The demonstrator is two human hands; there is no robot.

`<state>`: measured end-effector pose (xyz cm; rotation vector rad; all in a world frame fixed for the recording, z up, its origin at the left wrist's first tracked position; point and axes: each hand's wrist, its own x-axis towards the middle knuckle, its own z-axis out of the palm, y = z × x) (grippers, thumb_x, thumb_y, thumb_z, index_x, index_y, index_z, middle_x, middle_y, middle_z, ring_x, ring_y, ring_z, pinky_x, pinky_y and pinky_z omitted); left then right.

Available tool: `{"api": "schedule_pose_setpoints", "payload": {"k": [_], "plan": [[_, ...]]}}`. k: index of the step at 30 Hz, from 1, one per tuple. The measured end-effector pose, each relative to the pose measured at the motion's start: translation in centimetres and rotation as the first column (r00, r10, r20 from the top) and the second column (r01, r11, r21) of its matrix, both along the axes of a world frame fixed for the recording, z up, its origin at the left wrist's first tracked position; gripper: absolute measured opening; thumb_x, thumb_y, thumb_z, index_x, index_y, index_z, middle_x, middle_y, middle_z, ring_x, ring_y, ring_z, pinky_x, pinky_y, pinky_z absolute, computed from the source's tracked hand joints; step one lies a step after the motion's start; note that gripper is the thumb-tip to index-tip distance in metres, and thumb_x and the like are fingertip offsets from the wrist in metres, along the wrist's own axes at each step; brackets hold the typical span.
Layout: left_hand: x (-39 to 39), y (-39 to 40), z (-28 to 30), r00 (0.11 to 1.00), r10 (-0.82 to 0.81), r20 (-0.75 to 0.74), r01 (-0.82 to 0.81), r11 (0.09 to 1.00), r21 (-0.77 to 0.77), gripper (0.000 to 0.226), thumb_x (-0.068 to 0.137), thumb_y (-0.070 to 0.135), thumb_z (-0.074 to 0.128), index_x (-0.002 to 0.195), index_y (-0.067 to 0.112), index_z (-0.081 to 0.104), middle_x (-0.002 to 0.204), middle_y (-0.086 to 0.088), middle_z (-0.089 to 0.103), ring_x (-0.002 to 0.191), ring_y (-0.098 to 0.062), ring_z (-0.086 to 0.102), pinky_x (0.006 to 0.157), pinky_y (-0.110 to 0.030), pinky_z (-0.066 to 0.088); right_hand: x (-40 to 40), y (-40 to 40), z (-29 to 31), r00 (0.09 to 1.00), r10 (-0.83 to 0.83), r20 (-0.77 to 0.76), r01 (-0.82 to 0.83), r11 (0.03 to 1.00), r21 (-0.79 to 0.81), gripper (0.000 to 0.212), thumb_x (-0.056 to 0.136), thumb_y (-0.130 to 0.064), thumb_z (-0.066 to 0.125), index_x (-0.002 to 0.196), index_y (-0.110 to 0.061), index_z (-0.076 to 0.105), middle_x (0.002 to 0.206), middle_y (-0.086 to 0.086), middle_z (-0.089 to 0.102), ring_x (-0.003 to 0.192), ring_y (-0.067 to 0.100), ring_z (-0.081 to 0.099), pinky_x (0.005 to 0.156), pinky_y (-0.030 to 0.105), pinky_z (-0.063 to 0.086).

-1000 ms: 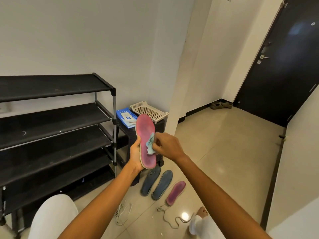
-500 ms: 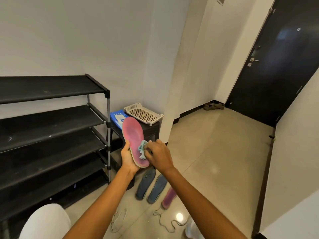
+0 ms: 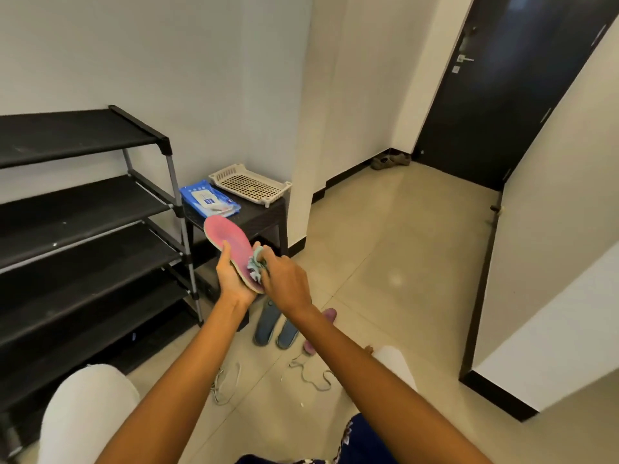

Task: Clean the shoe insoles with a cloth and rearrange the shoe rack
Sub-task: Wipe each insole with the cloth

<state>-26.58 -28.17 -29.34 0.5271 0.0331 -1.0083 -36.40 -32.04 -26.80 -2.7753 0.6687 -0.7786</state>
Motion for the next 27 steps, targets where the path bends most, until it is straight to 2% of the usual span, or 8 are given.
{"api": "schedule_pose_setpoints", "payload": {"k": [3,7,13,16,18,20,25,27], "plan": [[-2.3,-0.2,-0.7,1.0,0.018,-0.009,-0.018,1.0,0.021,0.047,0.09,0.052,0.043,0.097,0.008,0.061,0.087,-0.008,0.067,0.082,-0.02,0.066,0.076,-0.03,0.055,0.1,0.0,-0.3,0.998,-0.056,0.011,0.052,0.98,0.194,0.023,0.093,-0.016,0.049,0.115,-0.012,0.056,0.097,0.015,0.064,0.089,0.03,0.058,0.068,0.038,0.044],[-2.2,0.0,-1.2,0.997,0.045,-0.057,-0.043,0.999,0.033,0.06,0.093,0.053,0.038,0.109,-0.001,0.057,0.116,-0.018,0.058,0.106,-0.027,0.06,0.084,-0.037,0.053,0.4,-0.9,-0.1,0.982,0.157,-0.105,-0.098,0.898,0.428,0.029,0.088,-0.023,0.059,0.115,-0.02,0.068,0.111,0.012,0.066,0.099,0.027,0.059,0.079,0.032,0.047],[-1.3,0.8,-1.0,0.997,0.052,-0.048,-0.053,0.999,-0.011,0.06,0.094,0.052,0.033,0.104,0.0,0.06,0.093,-0.02,0.071,0.08,-0.027,0.072,0.068,-0.037,0.058,1.5,-0.7,0.7,0.956,0.194,-0.22,-0.161,0.974,0.159,0.02,0.081,-0.027,0.06,0.088,-0.014,0.075,0.093,0.007,0.065,0.094,0.024,0.054,0.074,0.038,0.048],[-0.5,1.1,-0.7,0.994,0.112,-0.021,-0.112,0.994,-0.014,0.063,0.097,0.046,0.032,0.078,0.003,0.074,0.074,-0.012,0.071,0.063,-0.021,0.071,0.056,-0.031,0.058,1.6,-1.3,1.3,0.95,0.192,-0.246,-0.187,0.981,0.043,0.026,0.078,-0.036,0.061,0.089,-0.015,0.072,0.098,0.003,0.061,0.097,0.022,0.049,0.074,0.037,0.045],[-0.5,0.7,-0.2,0.994,0.111,0.003,-0.111,0.993,-0.044,0.063,0.098,0.043,0.031,0.075,0.005,0.076,0.073,-0.011,0.07,0.063,-0.021,0.07,0.057,-0.03,0.058,1.9,-1.9,1.7,0.975,0.099,-0.2,-0.098,0.995,0.019,0.029,0.081,-0.037,0.062,0.094,-0.014,0.072,0.105,0.004,0.057,0.103,0.022,0.044,0.079,0.038,0.04],[-0.7,0.4,0.2,0.991,0.132,0.016,-0.131,0.99,-0.051,0.053,0.098,0.041,0.032,0.092,0.005,0.07,0.077,-0.012,0.071,0.067,-0.021,0.071,0.06,-0.031,0.059,2.2,-1.8,2.2,0.984,0.052,-0.171,-0.054,0.999,-0.006,0.026,0.085,-0.032,0.061,0.098,-0.013,0.072,0.111,0.004,0.055,0.107,0.023,0.042,0.085,0.04,0.039],[0.9,1.4,0.7,0.994,0.109,0.001,-0.109,0.994,-0.031,0.059,0.094,0.052,0.036,0.096,0.0,0.064,0.09,-0.019,0.071,0.078,-0.028,0.072,0.062,-0.038,0.06,1.4,-0.3,3.0,0.937,0.304,-0.17,-0.257,0.934,0.249,0.016,0.081,-0.024,0.065,0.09,-0.014,0.074,0.115,0.007,0.057,0.107,0.023,0.045,0.087,0.038,0.037],[0.4,1.4,1.1,0.995,0.103,0.003,-0.103,0.995,-0.016,0.061,0.095,0.051,0.033,0.09,-0.001,0.064,0.082,-0.018,0.071,0.07,-0.028,0.072,0.057,-0.037,0.059,1.4,-0.9,2.9,0.949,0.24,-0.203,-0.212,0.965,0.152,0.016,0.083,-0.028,0.063,0.09,-0.017,0.073,0.112,0.005,0.057,0.103,0.023,0.046,0.085,0.038,0.038]]}}
